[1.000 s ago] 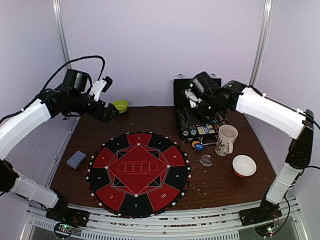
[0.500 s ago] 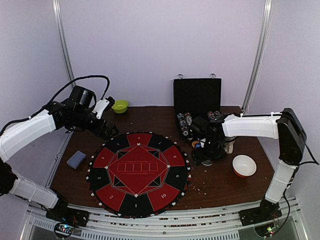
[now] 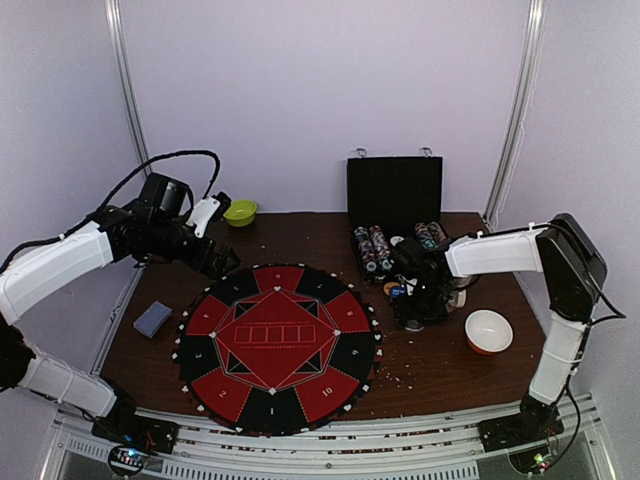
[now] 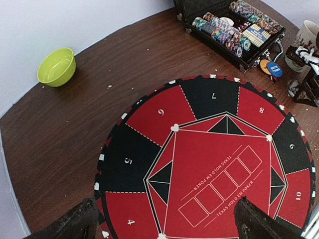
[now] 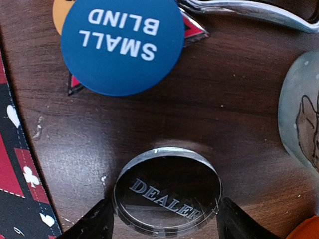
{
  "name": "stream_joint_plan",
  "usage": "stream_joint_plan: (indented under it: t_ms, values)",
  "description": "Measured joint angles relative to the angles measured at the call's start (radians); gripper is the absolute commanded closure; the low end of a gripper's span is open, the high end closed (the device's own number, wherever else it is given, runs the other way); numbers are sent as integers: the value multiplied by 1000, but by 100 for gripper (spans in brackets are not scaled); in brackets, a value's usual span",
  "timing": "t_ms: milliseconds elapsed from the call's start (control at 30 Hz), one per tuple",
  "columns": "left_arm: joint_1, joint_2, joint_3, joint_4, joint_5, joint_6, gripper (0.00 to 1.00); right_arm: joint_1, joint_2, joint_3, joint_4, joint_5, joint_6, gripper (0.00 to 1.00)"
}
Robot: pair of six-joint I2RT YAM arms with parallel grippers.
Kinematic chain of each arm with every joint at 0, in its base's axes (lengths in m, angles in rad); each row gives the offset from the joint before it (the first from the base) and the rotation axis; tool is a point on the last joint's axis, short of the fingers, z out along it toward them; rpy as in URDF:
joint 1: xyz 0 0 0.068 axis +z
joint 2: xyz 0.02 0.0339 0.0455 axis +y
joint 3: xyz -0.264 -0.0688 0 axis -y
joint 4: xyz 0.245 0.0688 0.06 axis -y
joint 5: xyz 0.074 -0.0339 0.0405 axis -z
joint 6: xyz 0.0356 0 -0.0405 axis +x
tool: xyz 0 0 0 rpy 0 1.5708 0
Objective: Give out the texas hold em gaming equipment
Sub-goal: Pick up the dealer button from the center of the board.
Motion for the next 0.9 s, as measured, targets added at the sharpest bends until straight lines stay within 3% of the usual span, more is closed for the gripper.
stream_joint_plan:
  t_ms: [233,667,900]
  values:
    - [0,-2,0,0,0,3,2,-2,0,3,11,4,-6,63]
    - [0,-37,-51,78,-5,-32,2,93,14,164,-144,112,-61,67]
    - [6,-47,-63,104,-23,-77,2,269,12,284,-172,77,-151,73]
